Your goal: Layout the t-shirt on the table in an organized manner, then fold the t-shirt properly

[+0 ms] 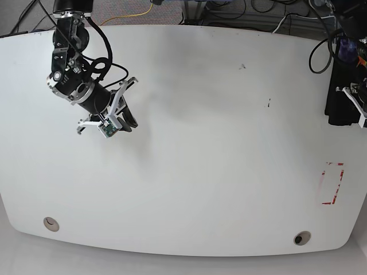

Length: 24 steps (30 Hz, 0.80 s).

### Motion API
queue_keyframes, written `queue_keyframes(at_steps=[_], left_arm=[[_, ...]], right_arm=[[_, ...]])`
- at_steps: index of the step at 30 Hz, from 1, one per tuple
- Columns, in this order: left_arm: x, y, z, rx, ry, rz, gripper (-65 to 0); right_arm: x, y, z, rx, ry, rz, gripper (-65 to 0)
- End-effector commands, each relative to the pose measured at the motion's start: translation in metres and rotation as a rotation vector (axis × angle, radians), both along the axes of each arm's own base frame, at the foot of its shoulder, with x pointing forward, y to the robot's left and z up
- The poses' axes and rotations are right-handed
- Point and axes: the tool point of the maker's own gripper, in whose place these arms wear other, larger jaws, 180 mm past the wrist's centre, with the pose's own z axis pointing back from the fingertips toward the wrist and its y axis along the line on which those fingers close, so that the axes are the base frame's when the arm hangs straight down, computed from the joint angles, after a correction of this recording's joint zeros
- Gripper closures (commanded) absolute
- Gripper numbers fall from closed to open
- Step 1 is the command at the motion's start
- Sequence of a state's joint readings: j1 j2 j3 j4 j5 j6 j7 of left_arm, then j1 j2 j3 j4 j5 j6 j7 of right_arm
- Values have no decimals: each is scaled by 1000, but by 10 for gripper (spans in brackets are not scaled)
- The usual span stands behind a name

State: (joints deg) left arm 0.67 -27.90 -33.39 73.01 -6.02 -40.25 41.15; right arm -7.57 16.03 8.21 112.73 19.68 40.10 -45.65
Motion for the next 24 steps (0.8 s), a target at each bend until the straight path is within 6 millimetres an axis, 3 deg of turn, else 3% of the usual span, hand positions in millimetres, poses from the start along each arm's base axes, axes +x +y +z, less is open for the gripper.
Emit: queue_keyframes(at_steps=[1, 5, 10, 13, 20, 24], left_arm=[[31, 4, 45, 48, -136, -29, -69], [53, -17, 65, 39, -234, -58, -69], [84, -58, 106, 3, -486, -141, -71], [97, -90, 114, -61, -609, -195, -69], [106, -132, 125, -103, -777, -225, -69], [103, -162, 126, -136, -828, -252, -69]], right_arm=[[13, 2, 22, 13, -78, 8, -90], [21, 2, 31, 18, -108, 4, -89], [38, -1, 40, -6, -183, -69, -89], [47, 4, 47, -16, -274, -95, -89], [61, 17, 37, 20, -384, -119, -87], [70, 8, 31, 75, -440, -186, -87]])
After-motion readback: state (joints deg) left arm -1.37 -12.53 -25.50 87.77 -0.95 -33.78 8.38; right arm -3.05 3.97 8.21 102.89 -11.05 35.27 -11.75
